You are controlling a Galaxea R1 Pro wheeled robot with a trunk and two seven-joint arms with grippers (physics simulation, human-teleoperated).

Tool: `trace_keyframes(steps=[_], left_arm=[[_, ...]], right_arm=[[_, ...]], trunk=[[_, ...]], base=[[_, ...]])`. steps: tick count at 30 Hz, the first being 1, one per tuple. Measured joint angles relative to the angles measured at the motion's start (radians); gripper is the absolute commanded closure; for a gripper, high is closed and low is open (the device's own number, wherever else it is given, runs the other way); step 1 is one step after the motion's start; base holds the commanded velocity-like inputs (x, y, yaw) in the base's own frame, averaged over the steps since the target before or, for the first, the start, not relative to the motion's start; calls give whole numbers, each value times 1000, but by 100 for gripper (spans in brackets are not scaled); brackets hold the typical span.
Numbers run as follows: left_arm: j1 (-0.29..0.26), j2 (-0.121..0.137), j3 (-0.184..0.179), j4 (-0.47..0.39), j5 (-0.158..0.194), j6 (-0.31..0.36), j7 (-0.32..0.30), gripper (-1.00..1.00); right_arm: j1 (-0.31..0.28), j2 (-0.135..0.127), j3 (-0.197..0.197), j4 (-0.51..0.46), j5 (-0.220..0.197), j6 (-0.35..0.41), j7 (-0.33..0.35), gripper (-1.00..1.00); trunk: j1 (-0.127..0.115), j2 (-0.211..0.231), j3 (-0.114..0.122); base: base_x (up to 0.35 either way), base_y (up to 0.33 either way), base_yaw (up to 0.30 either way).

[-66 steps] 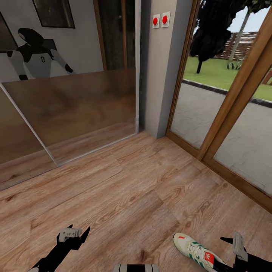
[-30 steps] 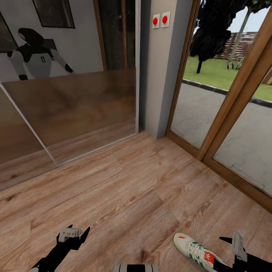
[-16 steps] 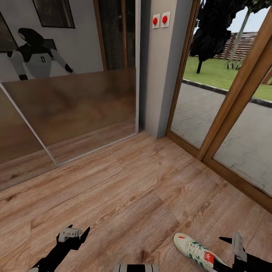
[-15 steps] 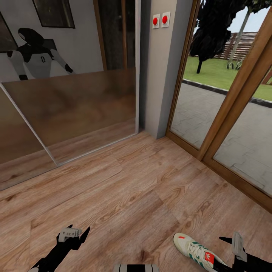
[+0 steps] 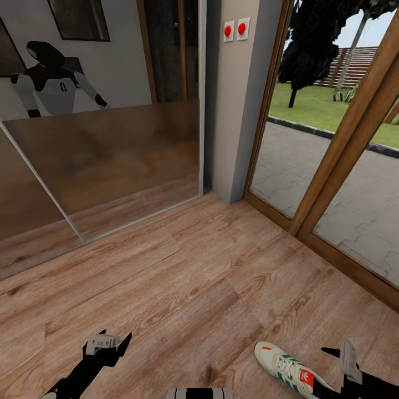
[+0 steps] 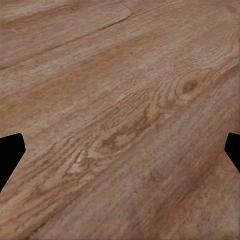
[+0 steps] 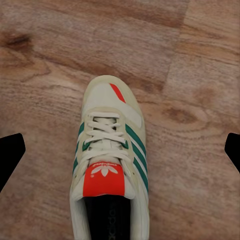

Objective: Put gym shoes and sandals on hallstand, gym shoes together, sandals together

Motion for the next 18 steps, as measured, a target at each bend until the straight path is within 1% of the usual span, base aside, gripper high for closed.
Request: trace_keyframes(steps=[18], left_arm=[[0,0,0,0,-1,0,0,-100]], right_arm=[[0,0,-1,0,0,-1,0,-100]], trunk=[[0,0,0]], base=[[0,0,0]])
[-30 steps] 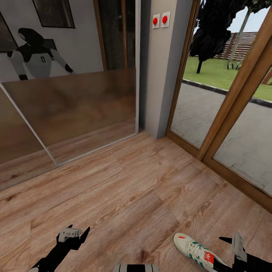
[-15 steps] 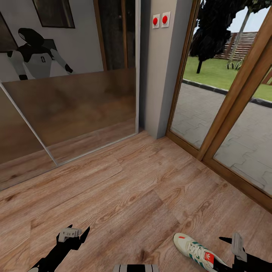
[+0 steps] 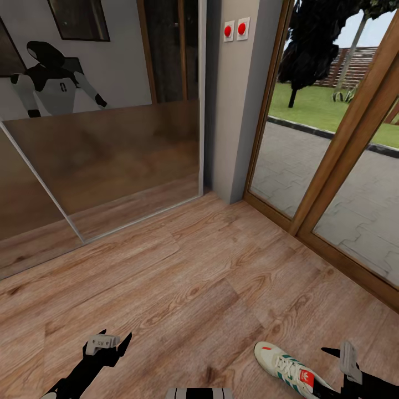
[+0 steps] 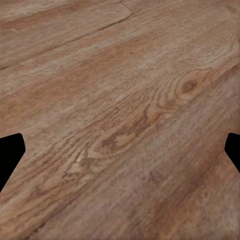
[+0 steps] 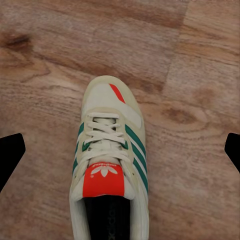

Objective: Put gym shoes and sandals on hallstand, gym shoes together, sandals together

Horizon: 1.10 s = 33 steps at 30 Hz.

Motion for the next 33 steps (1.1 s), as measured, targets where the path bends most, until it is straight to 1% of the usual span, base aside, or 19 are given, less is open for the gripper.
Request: trace_keyframes(steps=[22,25,26,30,33], left_arm=[[0,2,1,-1,0,1,0,-100],[0,2,1,-1,0,1,0,-100],[0,2,1,-2,0,1,0,-100],[0,2,1,-2,0,1,0,-100],[0,2,1,-2,0,1,0,-100]], right_arm=[[0,0,-3,1,-1,1,-7,-100],[0,0,-5,3,0,2,-19,-100],[4,1,-5,8,3,3,-42,-100],[17,1,-4,23,7,2,-82,-100],[27,1,-3,27,8,2,-99,-100]], trunk=[[0,0,0],[0,0,0],[0,0,0],[0,0,0],[0,0,0]], base=[[0,0,0],[0,0,0],[0,0,0],[0,0,0],[0,0,0]])
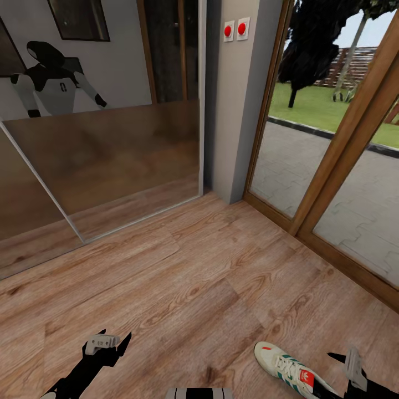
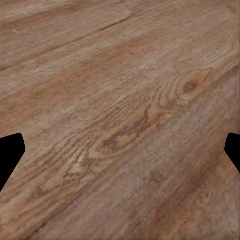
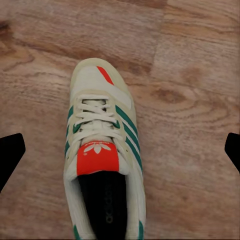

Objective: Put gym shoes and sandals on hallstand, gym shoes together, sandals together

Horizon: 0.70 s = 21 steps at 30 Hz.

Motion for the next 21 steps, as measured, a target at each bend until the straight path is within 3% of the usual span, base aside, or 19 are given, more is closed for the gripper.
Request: trace_keyframes(steps=[2,21], left_arm=[[0,3,4,-7,2,1,0,-100],[-2,11,14,-22,8,2,0,-100]], right_arm=[[25,-1,4,5,5,-3,-30,-100],[30,-1,0,5,2,-4,-36,-100]], trunk=[[0,0,0],[0,0,-10]], base=[[0,0,0],[0,0,0]])
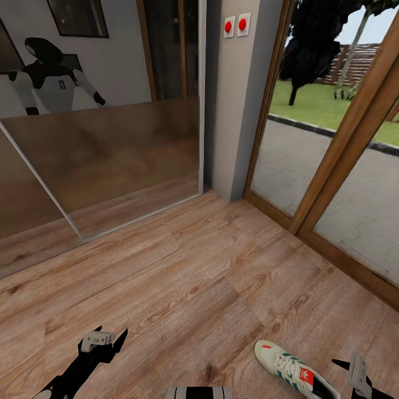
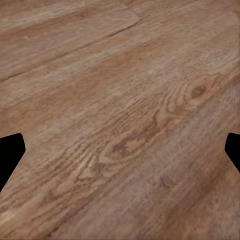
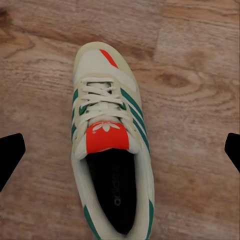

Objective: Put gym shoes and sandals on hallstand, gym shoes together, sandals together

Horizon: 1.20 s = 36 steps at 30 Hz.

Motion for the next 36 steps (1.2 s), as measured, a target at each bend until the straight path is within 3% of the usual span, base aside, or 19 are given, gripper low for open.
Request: trace_keyframes(steps=[36], left_arm=[[0,-1,-7,0,-3,0,-1,-100]], right_arm=[[1,-3,-2,-1,0,-1,0,-100]], trunk=[[0,0,-55]], base=[[0,0,0]])
